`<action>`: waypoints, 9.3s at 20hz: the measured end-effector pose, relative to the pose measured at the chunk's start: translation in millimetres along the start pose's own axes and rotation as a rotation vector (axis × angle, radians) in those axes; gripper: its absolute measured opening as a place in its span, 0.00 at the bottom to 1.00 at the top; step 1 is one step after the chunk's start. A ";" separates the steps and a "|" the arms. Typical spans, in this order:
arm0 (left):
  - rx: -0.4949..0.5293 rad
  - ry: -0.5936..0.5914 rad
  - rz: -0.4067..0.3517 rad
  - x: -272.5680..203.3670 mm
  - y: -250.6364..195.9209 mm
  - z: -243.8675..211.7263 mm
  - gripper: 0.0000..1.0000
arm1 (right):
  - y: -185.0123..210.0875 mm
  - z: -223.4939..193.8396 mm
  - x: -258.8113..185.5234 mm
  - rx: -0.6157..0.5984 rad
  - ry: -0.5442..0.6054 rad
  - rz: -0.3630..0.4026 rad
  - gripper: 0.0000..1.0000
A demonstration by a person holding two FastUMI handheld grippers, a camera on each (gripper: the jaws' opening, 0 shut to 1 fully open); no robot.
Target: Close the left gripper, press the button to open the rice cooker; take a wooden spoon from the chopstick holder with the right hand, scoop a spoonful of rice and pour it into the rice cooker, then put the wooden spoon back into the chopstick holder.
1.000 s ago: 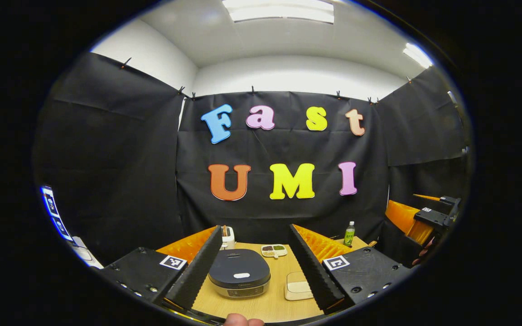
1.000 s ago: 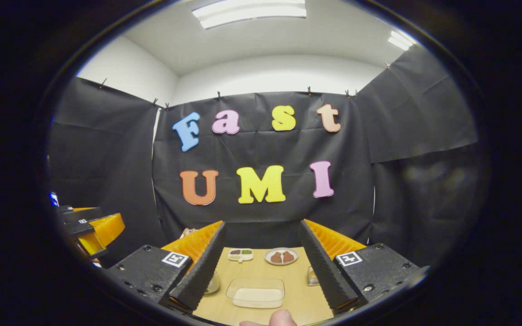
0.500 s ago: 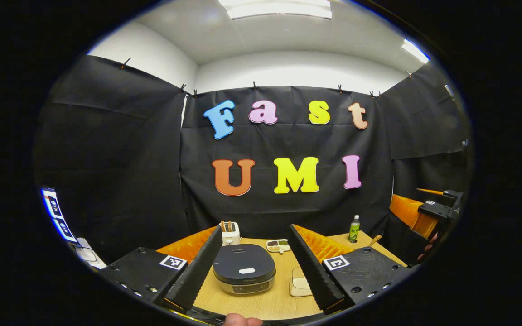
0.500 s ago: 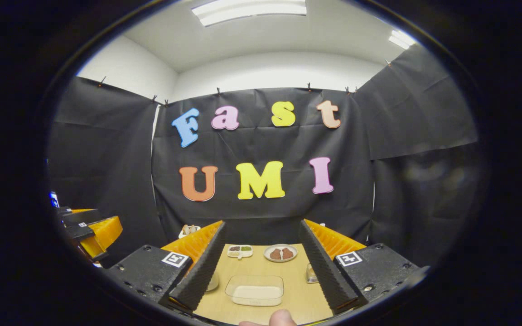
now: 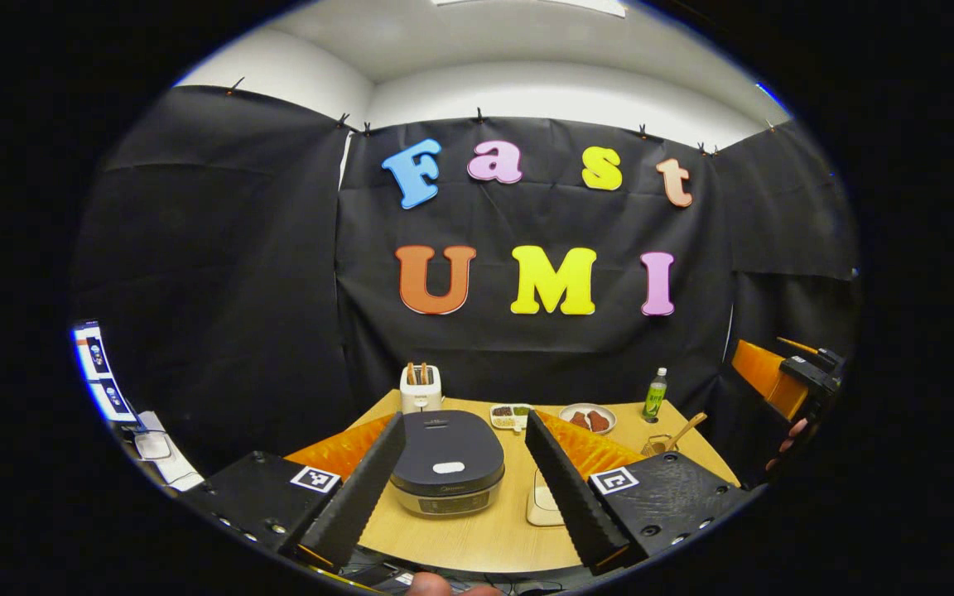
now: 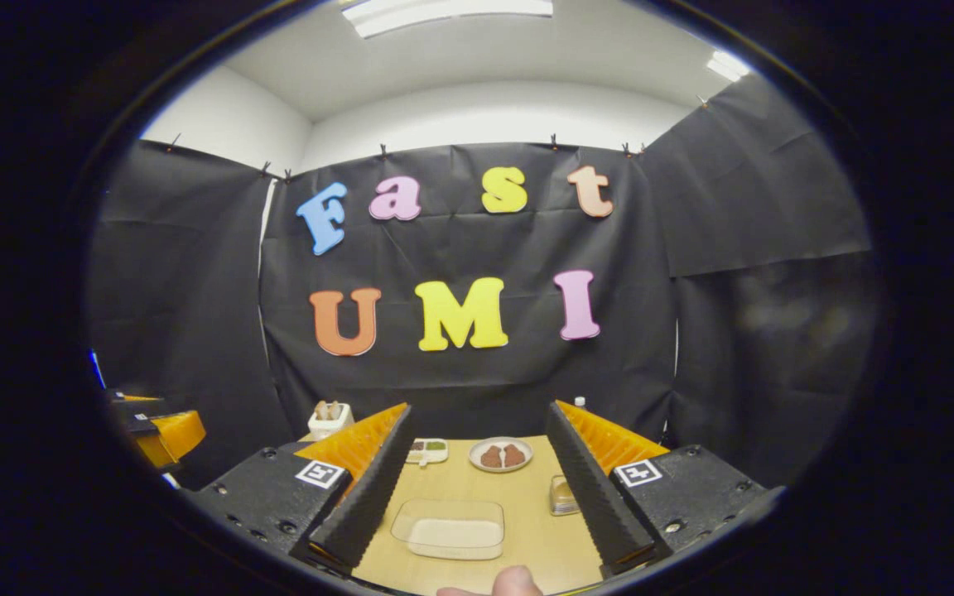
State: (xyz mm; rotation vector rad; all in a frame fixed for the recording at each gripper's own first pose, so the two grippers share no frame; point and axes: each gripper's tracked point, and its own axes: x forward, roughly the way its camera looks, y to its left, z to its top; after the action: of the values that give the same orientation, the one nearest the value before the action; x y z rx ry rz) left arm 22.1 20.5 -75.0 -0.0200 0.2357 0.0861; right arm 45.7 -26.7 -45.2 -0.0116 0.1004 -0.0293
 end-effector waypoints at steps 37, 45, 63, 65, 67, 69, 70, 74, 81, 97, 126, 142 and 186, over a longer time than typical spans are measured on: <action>-0.093 0.748 0.075 183.4 33.8 -196.3 0.00 | -134.9 -90.4 172.8 0.056 0.186 -0.081 1.00; -0.116 0.805 0.071 180.1 34.9 -208.3 0.00 | -142.8 -102.4 158.4 0.083 0.209 -0.100 1.00; -0.031 0.216 0.120 216.5 54.2 -9.9 0.00 | -156.3 -51.4 130.6 0.041 0.099 -0.141 0.97; -0.038 0.180 0.117 212.3 53.0 -0.9 0.01 | -158.3 -49.9 129.3 0.038 0.092 -0.139 1.00; -0.041 0.150 0.104 205.2 46.5 4.8 0.04 | -159.7 -51.9 128.2 0.038 0.095 -0.134 1.00; -0.035 0.154 0.090 195.3 38.7 1.4 0.14 | -161.8 -53.5 128.1 0.036 0.092 -0.135 1.00; -0.025 0.141 0.090 192.1 35.5 2.5 0.34 | -162.5 -54.5 128.6 0.032 0.088 -0.134 1.00; -0.011 0.093 0.080 183.9 18.6 9.4 0.98 | -163.3 -70.6 131.1 0.023 0.112 -0.120 1.00; -0.025 0.042 0.024 158.0 -17.8 14.3 0.98 | -177.6 -112.4 143.4 0.009 0.177 -0.112 1.00; 0.003 0.059 0.003 144.8 -67.5 -6.0 0.98 | -233.4 -280.0 255.8 0.138 0.464 -0.096 1.00; -0.111 0.040 -0.033 121.3 12.1 -16.0 0.97 | -140.2 -150.3 213.4 0.057 0.367 -0.042 0.10; -0.052 0.067 -0.019 78.1 135.1 -33.2 0.95 | 38.6 -269.2 167.5 -0.260 0.515 0.024 0.09; 0.023 0.131 -0.010 82.6 75.8 -30.5 0.95 | 1.9 -283.3 180.0 0.806 0.584 0.056 0.09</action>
State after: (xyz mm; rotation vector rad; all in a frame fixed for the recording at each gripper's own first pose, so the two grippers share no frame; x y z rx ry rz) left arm 88.4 102.0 -124.7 -0.0043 0.3676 0.0722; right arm 196.3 -33.1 -345.1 0.8089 0.6667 -0.0147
